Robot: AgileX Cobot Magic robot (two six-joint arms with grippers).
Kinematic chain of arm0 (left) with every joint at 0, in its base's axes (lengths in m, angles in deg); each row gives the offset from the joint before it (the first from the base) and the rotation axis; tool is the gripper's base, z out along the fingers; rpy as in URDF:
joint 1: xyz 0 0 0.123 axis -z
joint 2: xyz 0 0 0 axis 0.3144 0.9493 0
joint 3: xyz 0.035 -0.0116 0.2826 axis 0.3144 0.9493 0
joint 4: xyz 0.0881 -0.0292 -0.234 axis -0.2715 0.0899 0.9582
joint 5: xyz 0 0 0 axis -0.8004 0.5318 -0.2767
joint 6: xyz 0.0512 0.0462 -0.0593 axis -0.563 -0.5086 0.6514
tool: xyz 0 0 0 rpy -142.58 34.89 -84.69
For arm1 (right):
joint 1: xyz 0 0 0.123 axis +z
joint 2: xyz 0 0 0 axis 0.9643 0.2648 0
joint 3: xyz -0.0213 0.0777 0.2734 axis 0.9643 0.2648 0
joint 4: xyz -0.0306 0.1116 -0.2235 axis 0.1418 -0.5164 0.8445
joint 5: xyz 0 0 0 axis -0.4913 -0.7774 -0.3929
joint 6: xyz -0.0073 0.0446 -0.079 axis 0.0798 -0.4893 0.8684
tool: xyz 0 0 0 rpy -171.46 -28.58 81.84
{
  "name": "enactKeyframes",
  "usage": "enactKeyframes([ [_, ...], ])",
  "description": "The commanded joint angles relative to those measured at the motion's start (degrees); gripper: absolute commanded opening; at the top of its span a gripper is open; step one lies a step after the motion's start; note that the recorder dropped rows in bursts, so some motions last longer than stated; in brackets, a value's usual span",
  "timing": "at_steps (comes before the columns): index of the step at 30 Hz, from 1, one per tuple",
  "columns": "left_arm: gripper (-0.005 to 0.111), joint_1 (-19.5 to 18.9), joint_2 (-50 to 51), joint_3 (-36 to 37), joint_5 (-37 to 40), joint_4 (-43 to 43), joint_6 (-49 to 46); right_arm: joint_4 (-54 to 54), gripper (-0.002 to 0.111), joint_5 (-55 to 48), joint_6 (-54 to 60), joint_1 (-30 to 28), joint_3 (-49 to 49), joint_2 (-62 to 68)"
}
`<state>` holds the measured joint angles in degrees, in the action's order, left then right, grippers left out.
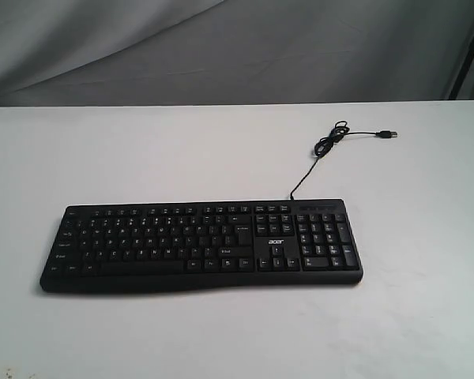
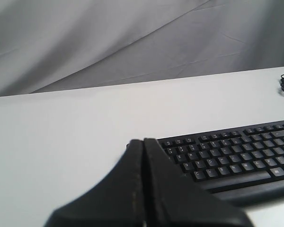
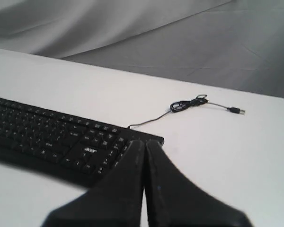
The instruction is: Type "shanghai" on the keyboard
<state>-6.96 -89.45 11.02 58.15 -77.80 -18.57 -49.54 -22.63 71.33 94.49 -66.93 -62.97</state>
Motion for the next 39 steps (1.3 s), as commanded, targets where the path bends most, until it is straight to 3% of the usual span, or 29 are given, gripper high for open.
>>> enactKeyframes([
  [1,0.000,0.2,-0.2,0.2,-0.3,0.0,0.2,1.1,0.000,-0.2,0.2,-0.5,-8.5,8.9],
  [7,0.000,0.2,-0.2,0.2,-0.3,0.0,0.2,5.9,0.000,5.1,0.2,1.4,-17.6,32.4],
  [10,0.000,0.2,-0.2,0.2,-0.3,0.0,0.2,6.2,0.000,13.1,-0.3,8.8,-19.7,43.8],
  [14,0.000,0.2,-0.2,0.2,-0.3,0.0,0.2,4.8,0.000,14.4,-6.8,22.1,-24.5,58.8],
  [20,0.000,0.2,-0.2,0.2,-0.3,0.0,0.2,2.4,0.000,14.4,-8.8,32.0,-34.3,77.8],
  [24,0.000,0.2,-0.2,0.2,-0.3,0.0,0.2,-5.4,0.000,15.5,-8.8,35.0,-40.6,85.0],
  [29,0.000,0.2,-0.2,0.2,-0.3,0.0,0.2,-5.4,0.000,11.7,-7.3,36.8,-49.5,90.4],
  [36,0.000,0.2,-0.2,0.2,-0.3,0.0,0.2,-5.4,0.000,-2.5,3.2,36.7,-71.0,103.7],
  [39,0.000,0.2,-0.2,0.2,-0.3,0.0,0.2,-5.4,0.000,-3.3,5.4,36.7,-79.1,110.0],
])
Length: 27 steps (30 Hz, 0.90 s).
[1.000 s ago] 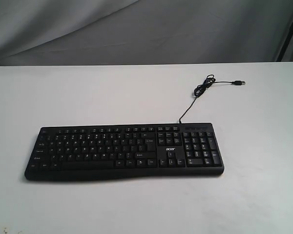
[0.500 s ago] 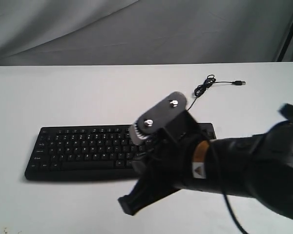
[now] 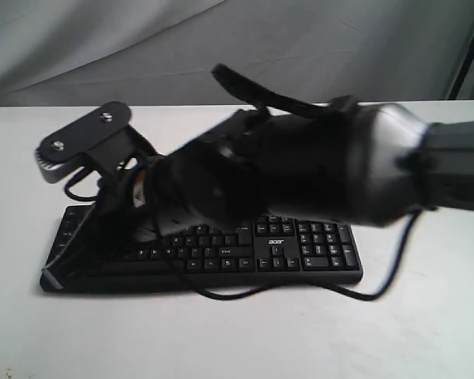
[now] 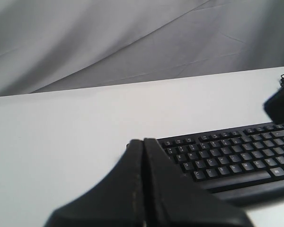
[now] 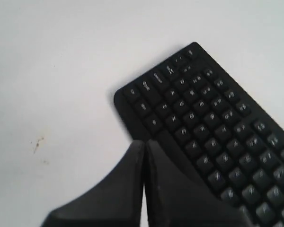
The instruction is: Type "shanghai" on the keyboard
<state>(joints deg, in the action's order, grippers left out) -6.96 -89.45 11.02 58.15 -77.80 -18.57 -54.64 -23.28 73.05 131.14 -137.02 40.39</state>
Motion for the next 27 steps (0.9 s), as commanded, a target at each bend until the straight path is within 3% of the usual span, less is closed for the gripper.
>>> enactKeyframes([
  [1,0.000,0.2,-0.2,0.2,-0.3,0.0,0.2,-0.3,0.000,-2.7,3.8,0.1,-10.6,8.1],
  [15,0.000,0.2,-0.2,0.2,-0.3,0.0,0.2,-1.9,0.000,5.1,8.4,-3.0,-17.1,20.2],
  [21,0.000,0.2,-0.2,0.2,-0.3,0.0,0.2,-1.5,0.000,-5.4,9.6,-3.9,-27.9,26.6],
  [27,0.000,0.2,-0.2,0.2,-0.3,0.0,0.2,-1.1,0.000,-7.8,10.9,-3.9,-32.3,30.6],
])
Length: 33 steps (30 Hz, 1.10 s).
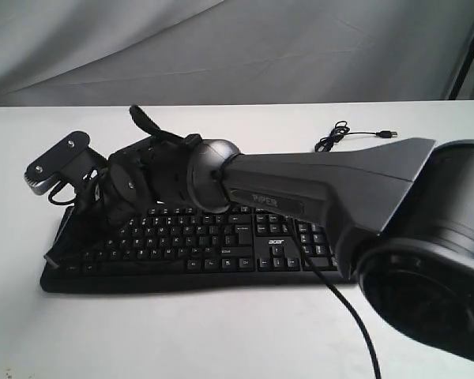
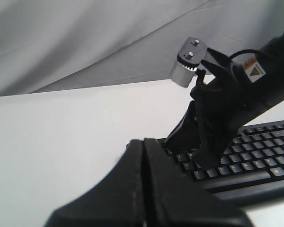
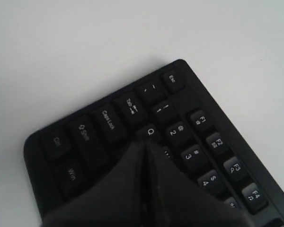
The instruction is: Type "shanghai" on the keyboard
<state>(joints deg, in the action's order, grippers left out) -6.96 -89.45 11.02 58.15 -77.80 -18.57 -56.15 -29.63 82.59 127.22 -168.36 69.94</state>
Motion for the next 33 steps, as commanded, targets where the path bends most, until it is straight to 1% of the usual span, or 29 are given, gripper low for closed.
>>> enactKeyframes([
  [1,0.000,0.2,-0.2,0.2,-0.3,0.0,0.2,0.9,0.000,-1.4,1.4,0.0,-1.0,1.5],
  [16,0.000,0.2,-0.2,0.2,-0.3,0.0,0.2,2.1,0.000,2.4,1.6,0.0,-1.0,3.1],
  [33,0.000,0.2,-0.2,0.2,-0.3,0.0,0.2,2.0,0.000,0.2,1.7,0.1,-1.0,4.2],
])
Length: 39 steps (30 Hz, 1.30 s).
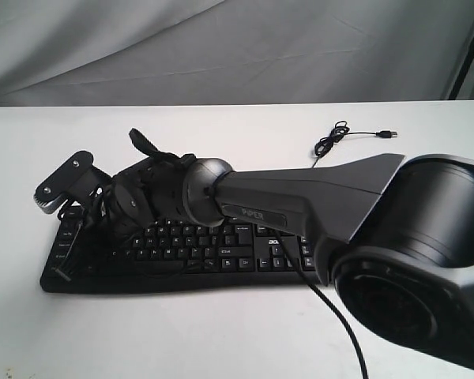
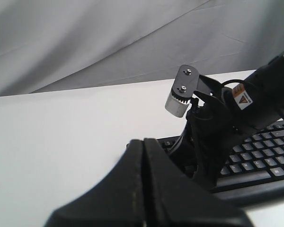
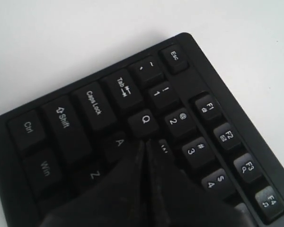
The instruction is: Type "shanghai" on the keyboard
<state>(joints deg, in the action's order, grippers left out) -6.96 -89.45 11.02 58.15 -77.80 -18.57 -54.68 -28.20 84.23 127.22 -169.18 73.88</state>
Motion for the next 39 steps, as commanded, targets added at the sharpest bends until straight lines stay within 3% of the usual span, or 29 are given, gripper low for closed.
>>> enactKeyframes([
  [1,0.000,0.2,-0.2,0.2,-0.3,0.0,0.2,0.5,0.000,-1.3,0.1,0.2,-0.2,0.2],
  [20,0.000,0.2,-0.2,0.2,-0.3,0.0,0.2,0.8,0.000,-2.5,0.0,0.6,-0.2,0.9],
  [30,0.000,0.2,-0.2,0.2,-0.3,0.0,0.2,9.9,0.000,-5.1,-6.4,0.5,0.4,-7.0],
  [39,0.000,0.2,-0.2,0.2,-0.3,0.0,0.2,8.1,0.000,3.2,-7.8,-2.0,18.8,-17.5],
])
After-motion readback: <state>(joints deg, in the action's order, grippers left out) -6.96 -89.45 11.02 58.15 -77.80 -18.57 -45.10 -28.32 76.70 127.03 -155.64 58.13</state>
